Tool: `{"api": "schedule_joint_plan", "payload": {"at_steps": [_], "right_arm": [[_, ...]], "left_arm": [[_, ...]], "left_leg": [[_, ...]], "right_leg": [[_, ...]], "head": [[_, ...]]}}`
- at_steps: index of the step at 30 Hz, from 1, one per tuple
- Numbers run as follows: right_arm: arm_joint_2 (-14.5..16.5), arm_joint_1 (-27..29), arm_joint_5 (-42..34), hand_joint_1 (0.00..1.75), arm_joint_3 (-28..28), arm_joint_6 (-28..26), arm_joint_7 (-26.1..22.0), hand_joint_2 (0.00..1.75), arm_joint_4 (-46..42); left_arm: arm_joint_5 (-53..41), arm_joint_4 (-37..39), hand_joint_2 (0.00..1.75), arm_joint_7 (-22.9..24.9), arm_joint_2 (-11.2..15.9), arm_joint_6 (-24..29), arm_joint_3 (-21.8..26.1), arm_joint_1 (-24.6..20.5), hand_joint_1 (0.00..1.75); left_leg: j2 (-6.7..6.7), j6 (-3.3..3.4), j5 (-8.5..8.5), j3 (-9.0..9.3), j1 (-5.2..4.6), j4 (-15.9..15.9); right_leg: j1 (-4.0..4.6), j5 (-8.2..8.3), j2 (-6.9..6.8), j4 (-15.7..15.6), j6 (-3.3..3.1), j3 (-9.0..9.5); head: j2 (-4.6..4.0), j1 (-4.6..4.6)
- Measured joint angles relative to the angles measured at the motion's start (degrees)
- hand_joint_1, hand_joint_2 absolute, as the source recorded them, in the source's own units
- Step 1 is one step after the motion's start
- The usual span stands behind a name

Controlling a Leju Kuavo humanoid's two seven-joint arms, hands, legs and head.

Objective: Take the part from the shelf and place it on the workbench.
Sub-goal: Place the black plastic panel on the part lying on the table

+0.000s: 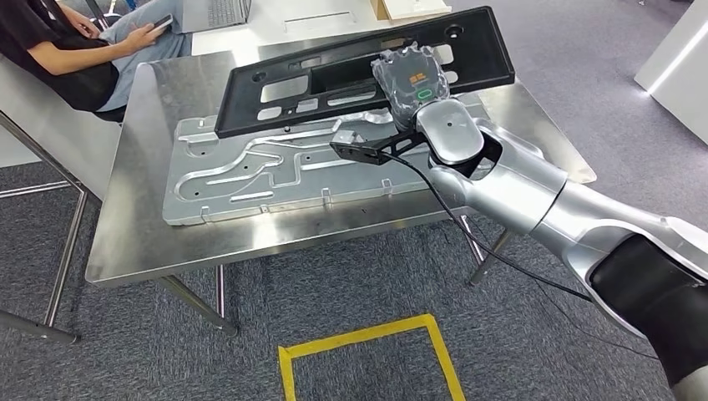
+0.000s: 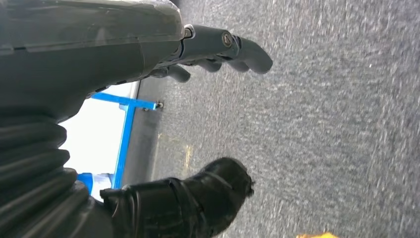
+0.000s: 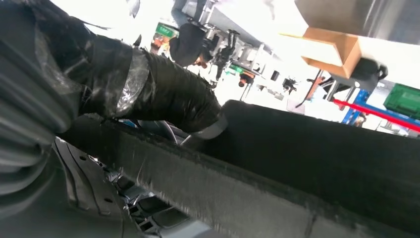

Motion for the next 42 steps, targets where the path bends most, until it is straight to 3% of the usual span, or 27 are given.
{"api": "schedule_joint_plan", "payload": {"at_steps": [2,4,7,8,9,10,12,14,17,19,22,24,25,26,27,29,31,34,36,38,39,40,42], "right_arm": [[-0.01,0.14,0.00,1.75,0.00,-0.02,-0.08,1.75,-0.01],[-0.05,0.05,0.00,1.75,-0.01,-0.03,-0.13,1.75,-0.01],[-0.08,0.12,0.00,1.75,-0.01,-0.27,-0.17,1.75,0.03],[-0.08,0.40,0.00,1.75,0.00,-0.38,-0.21,1.75,0.05],[-0.07,0.72,0.00,1.75,0.00,-0.48,-0.26,1.75,0.10],[-0.07,0.96,0.00,1.75,0.00,-0.54,-0.30,1.75,0.16],[-0.07,1.12,0.03,1.75,0.00,-0.80,-0.34,1.75,0.28],[0.00,1.13,0.09,1.75,0.00,-1.37,-0.42,1.75,0.42],[0.10,1.63,0.13,1.75,0.00,-2.13,-0.52,1.75,0.79],[0.11,1.87,0.20,1.75,-0.01,-2.94,-0.81,1.75,1.14],[0.32,2.60,0.61,1.75,-0.02,-5.03,-1.79,1.75,1.87],[0.71,3.62,0.83,1.75,-0.02,-5.61,-2.45,1.75,2.39],[0.96,4.06,0.87,1.75,-0.01,-5.66,-2.72,1.75,2.65],[1.27,4.33,0.89,1.75,-0.01,-5.69,-2.97,1.75,2.91],[1.57,4.44,0.90,1.75,-0.01,-5.76,-3.19,1.75,3.14],[2.12,4.33,0.96,1.75,-0.02,-6.04,-3.52,1.75,3.62],[2.57,4.37,1.00,1.75,-0.02,-6.25,-3.73,1.75,4.12],[3.28,4.53,1.00,1.75,-0.02,-6.28,-3.97,1.75,4.86],[3.45,4.47,0.95,1.75,-0.02,-6.39,-4.37,1.75,5.18],[3.73,4.83,0.84,1.75,-0.02,-6.57,-5.11,1.75,5.46],[3.93,5.21,0.79,1.75,-0.02,-6.63,-5.45,1.75,5.66],[4.11,5.54,0.77,1.75,-0.02,-6.67,-5.69,1.75,5.87],[4.49,5.85,0.76,1.75,-0.02,-6.75,-5.85,1.75,6.22]], "left_arm": [[0.00,-0.01,1.75,0.00,0.07,0.01,0.00,0.00,0.00],[-0.01,-0.01,1.75,0.00,0.07,0.00,0.01,0.08,0.00],[-0.06,-0.01,1.75,-0.12,0.00,-0.03,0.02,0.00,0.00],[-0.09,-0.01,1.75,-0.18,-0.03,-0.03,0.02,-0.06,0.00],[-0.13,-0.01,1.75,-0.22,-0.08,-0.03,0.02,-0.10,0.00],[-0.15,-0.01,1.75,-0.24,-0.14,-0.03,0.02,-0.09,0.00],[-0.18,-0.01,1.75,-0.24,-0.23,-0.03,0.02,-0.01,0.00],[-0.19,-0.01,1.75,-0.22,-0.24,-0.01,0.03,0.02,0.00],[-0.22,0.00,1.75,-0.18,-0.28,-0.01,0.04,-0.05,0.00],[-0.32,0.01,1.75,-0.15,-0.37,0.05,0.03,-0.06,0.00],[-0.50,0.01,1.75,-0.19,-0.44,0.33,0.02,-0.03,0.00],[-0.55,0.02,1.75,-0.23,-0.53,0.44,0.01,-0.01,0.00],[-0.57,0.02,1.75,-0.25,-0.59,0.46,-0.01,-0.01,0.00],[-0.59,0.01,1.75,-0.26,-0.63,0.49,-0.01,-0.01,0.00],[-0.59,0.01,1.75,-0.26,-0.63,0.54,-0.02,-0.01,0.00],[-0.60,0.00,1.75,-0.24,-0.58,0.61,-0.02,-0.06,0.00],[-0.62,0.00,1.75,-0.19,-0.53,0.65,-0.04,-0.15,0.00],[-0.65,0.01,1.75,-0.10,-0.55,0.76,-0.10,-0.10,0.00],[-0.66,0.02,1.75,-0.01,-0.60,0.90,-0.12,-0.09,0.00],[-0.66,0.02,1.75,0.02,-0.66,0.97,-0.15,-0.18,0.00],[-0.66,0.02,1.75,0.01,-0.70,0.98,-0.17,-0.22,0.00],[-0.66,0.02,1.75,0.01,-0.73,0.98,-0.18,-0.23,0.00],[-0.66,0.02,1.75,0.01,-0.78,0.98,-0.19,-0.18,0.00]], "left_leg": [[0.03,0.23,0.15,0.44,0.08,-0.86],[0.15,0.59,0.50,1.47,0.51,-2.23],[0.20,1.04,0.37,2.27,0.71,-2.92],[0.14,1.07,0.15,2.38,0.73,-2.85],[0.04,1.03,-0.10,2.54,0.76,-2.73],[-0.07,0.91,-0.42,2.74,0.82,-2.51],[-0.27,0.39,-1.30,3.05,0.91,-1.80],[-0.42,-0.29,-2.15,2.82,0.75,-0.81],[-0.50,-0.94,-2.53,2.54,0.64,-0.57],[-0.30,-1.43,-3.71,1.92,0.73,1.20],[-0.05,-2.18,-7.62,-2.98,0.90,10.99],[-0.06,-2.16,-7.76,-6.19,0.91,15.51],[-0.06,-1.94,-6.26,-6.44,0.87,14.74],[-0.07,-1.53,-3.92,-5.58,0.74,11.75],[-0.07,-0.89,-1.55,-4.09,0.52,7.59],[-0.04,0.36,0.98,-1.24,0.01,1.05],[-0.06,0.90,0.91,-0.28,-0.32,-0.73],[0.04,0.93,1.33,0.92,0.10,-2.52],[0.13,1.04,1.51,1.65,0.45,-3.39],[0.09,1.23,1.22,1.77,0.55,-3.30],[0.02,1.19,0.99,1.81,0.62,-3.12],[-0.08,1.05,0.69,1.86,0.73,-2.83],[-0.25,0.47,-0.23,1.87,1.01,-1.74]], "right_leg": [[-0.12,-0.07,-0.05,-0.23,0.61,0.13],[-0.02,-1.21,-0.09,1.48,1.14,-0.54],[-0.08,-5.27,-0.08,11.26,1.59,-5.78],[-0.18,-5.80,-0.11,14.01,1.73,-7.55],[-0.31,-5.27,-0.12,14.86,1.86,-8.41],[-0.44,-3.64,-0.13,13.42,1.95,-8.12],[-0.66,0.52,-0.18,6.39,2.06,-5.21],[-0.62,2.14,-0.11,1.19,1.77,-2.84],[-0.43,1.76,-0.02,0.31,0.76,-2.36],[-0.63,1.60,-0.07,0.09,0.09,-1.94],[-0.65,1.12,-0.09,-0.01,-0.59,-1.14],[-0.44,0.70,-0.02,-0.01,-0.77,-0.53],[-0.30,0.46,0.03,-0.01,-0.80,-0.18],[-0.15,0.23,0.08,-0.03,-0.81,0.20],[-0.06,0.00,0.11,-0.08,-0.81,0.56],[0.13,-0.33,0.17,-0.24,-0.57,0.95],[0.10,-0.40,0.16,-0.55,-0.07,1.04],[0.11,-1.05,0.04,-0.07,0.74,0.98],[0.04,-3.47,-0.04,4.87,1.13,-1.49],[-0.17,-6.04,-0.05,12.13,1.50,-5.71],[-0.33,-6.08,-0.08,14.14,1.72,-7.19],[-0.51,-4.98,-0.10,13.91,1.93,-7.60],[-0.96,-0.74,-0.21,7.77,2.36,-5.51]], "head": [[0.01,0.02],[0.01,0.15],[0.01,0.39],[0.00,0.41],[0.00,0.42],[0.00,0.44],[0.00,0.48],[0.00,0.54],[0.01,0.50],[0.01,0.37],[-0.01,0.23],[-0.01,0.22],[-0.01,0.22],[-0.01,0.22],[-0.01,0.23],[0.00,0.25],[-0.01,0.28],[-0.01,0.43],[-0.01,0.60],[0.01,0.63],[0.00,0.63],[0.00,0.64],[0.00,0.65]]}}
